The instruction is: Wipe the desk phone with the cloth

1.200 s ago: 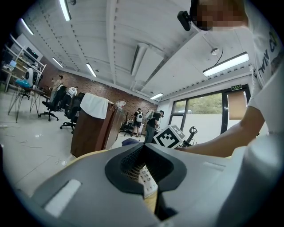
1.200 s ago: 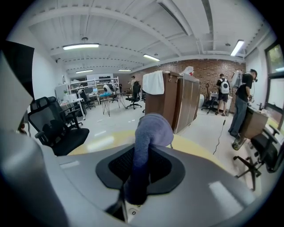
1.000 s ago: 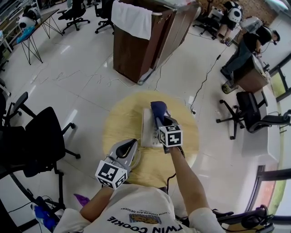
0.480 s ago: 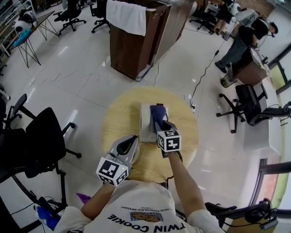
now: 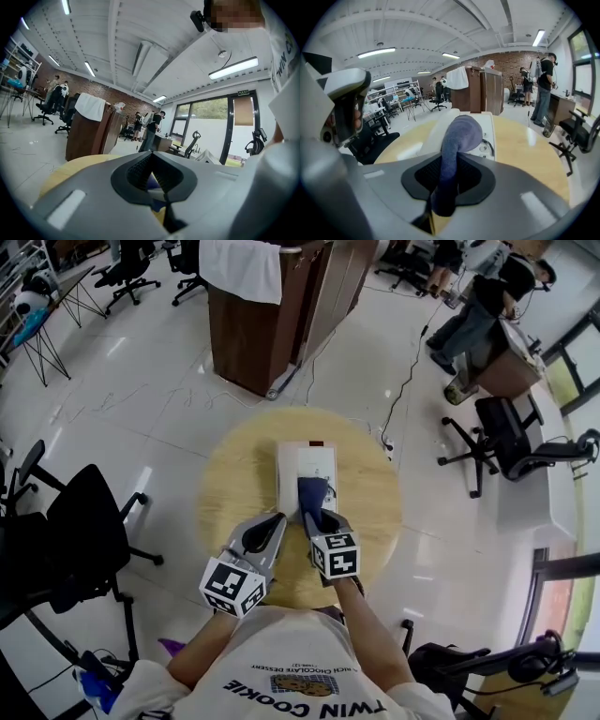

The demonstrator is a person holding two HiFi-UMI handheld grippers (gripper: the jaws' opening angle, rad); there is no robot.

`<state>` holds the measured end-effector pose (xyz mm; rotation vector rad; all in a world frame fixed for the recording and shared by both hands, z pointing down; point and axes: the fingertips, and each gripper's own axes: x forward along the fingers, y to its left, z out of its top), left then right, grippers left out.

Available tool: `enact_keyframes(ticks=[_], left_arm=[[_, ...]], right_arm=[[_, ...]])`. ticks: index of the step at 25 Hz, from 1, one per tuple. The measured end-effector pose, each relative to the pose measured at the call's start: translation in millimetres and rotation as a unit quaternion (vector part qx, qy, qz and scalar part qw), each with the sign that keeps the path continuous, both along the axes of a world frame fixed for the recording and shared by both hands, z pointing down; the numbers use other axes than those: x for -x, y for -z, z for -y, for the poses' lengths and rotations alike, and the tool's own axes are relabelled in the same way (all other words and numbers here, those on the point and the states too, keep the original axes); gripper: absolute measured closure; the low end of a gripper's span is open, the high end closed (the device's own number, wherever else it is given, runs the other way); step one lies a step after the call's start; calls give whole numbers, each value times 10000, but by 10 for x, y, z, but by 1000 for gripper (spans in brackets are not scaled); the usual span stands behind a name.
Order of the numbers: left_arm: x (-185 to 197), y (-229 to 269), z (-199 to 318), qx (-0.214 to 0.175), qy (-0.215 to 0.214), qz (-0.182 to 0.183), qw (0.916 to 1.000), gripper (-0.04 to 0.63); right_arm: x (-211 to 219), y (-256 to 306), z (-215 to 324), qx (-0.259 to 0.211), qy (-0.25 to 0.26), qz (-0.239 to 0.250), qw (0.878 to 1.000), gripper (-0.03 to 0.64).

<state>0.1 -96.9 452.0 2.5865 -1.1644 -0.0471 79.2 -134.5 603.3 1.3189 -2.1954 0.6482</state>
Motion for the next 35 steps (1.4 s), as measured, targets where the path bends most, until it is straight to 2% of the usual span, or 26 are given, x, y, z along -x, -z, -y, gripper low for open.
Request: enact_keyframes(ticks=[7,12,17,21,28,32,35], left_arm=[[-92,6,-15,-4,-118,0,9999,604],[-106,18,-29,-21,-120,-28,9999,604],[-79,46,-20,-50,-71,-62,9999,604],[-39,45,-9,-30,-10,-69,10000,604],[92,28,1,18,125,9,9999,604],[225,32,18,2,258,58,9996,604],[301,11,38,27,330,64,9994,604]], right_arm=[[1,-123,-280,98,0,-6,10000,549],[-47,19,-247,-82,-60,19,9999,549],[-215,482,91,-692,-382,254,9965,549],[-362,692,585,-933,-357,14,9950,549],[-410,543,1195,-538,-178,-360,9977,549],[-391,315,1213,-226,-66,-555,9982,549],[-365,243,1112,-203,-41,-532,9984,549]])
